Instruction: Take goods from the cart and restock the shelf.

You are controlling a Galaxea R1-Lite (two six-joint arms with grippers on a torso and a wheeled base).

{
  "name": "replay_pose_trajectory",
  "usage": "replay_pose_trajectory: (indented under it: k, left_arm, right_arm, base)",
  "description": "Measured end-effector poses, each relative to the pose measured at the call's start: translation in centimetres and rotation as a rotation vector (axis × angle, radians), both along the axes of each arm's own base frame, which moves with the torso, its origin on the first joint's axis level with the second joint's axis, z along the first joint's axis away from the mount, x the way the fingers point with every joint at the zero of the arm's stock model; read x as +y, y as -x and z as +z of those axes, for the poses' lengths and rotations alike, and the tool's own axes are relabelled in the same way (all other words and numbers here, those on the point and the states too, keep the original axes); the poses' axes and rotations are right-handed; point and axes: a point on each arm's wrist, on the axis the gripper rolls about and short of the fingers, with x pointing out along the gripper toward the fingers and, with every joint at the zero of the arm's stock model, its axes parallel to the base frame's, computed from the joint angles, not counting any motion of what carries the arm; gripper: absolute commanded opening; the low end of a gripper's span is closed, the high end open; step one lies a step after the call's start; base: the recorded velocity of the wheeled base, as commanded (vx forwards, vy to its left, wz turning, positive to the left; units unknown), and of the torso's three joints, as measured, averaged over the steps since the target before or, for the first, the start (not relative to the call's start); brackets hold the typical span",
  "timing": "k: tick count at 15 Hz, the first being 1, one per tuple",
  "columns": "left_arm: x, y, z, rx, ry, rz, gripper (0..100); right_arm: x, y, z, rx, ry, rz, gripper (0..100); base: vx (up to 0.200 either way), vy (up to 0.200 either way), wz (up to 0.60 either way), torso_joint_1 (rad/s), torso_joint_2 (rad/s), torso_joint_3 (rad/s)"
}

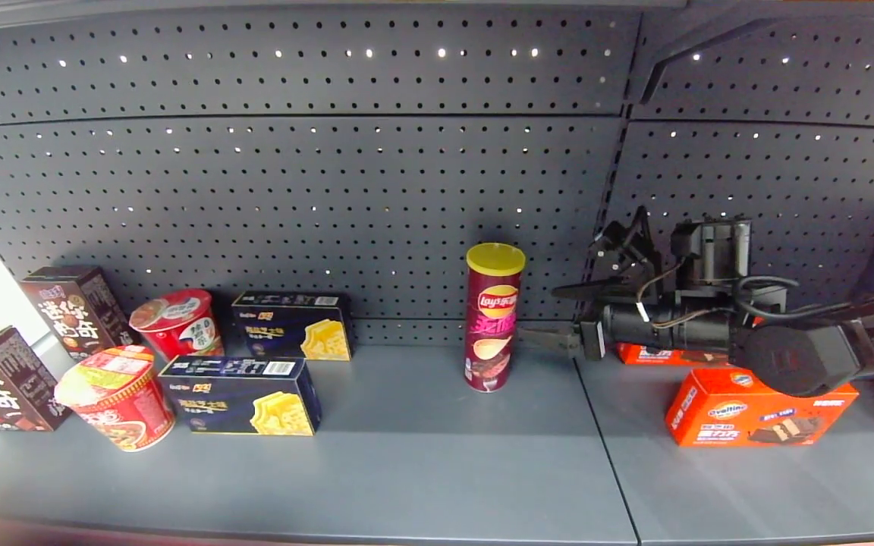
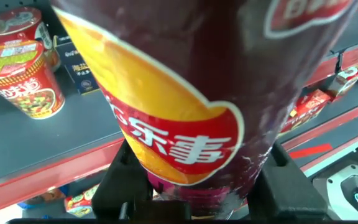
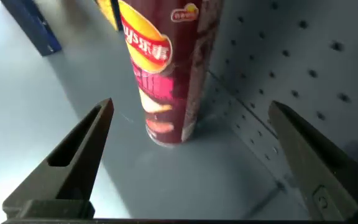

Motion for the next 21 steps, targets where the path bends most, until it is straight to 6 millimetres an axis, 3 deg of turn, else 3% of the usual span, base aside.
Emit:
replay_pose_trajectory:
  k: [9, 21]
  left_arm:
    - [0.0, 0.0, -1.0, 0.022, -0.003, 0.012, 0]
    - [0.1, 0.2, -1.4, 0.017, -0.005, 0.053, 0]
  right_arm:
    - [1.4, -3.7, -3.1, 0.021, -0.032, 0.109, 100]
    - [4.2, -6.4, -6.0, 0.026, -0.047, 0.193, 100]
  base:
    - [0.000, 0.000, 0.00, 0.000, 0.00, 0.000]
    - [0.000, 0.000, 0.00, 0.000, 0.00, 0.000]
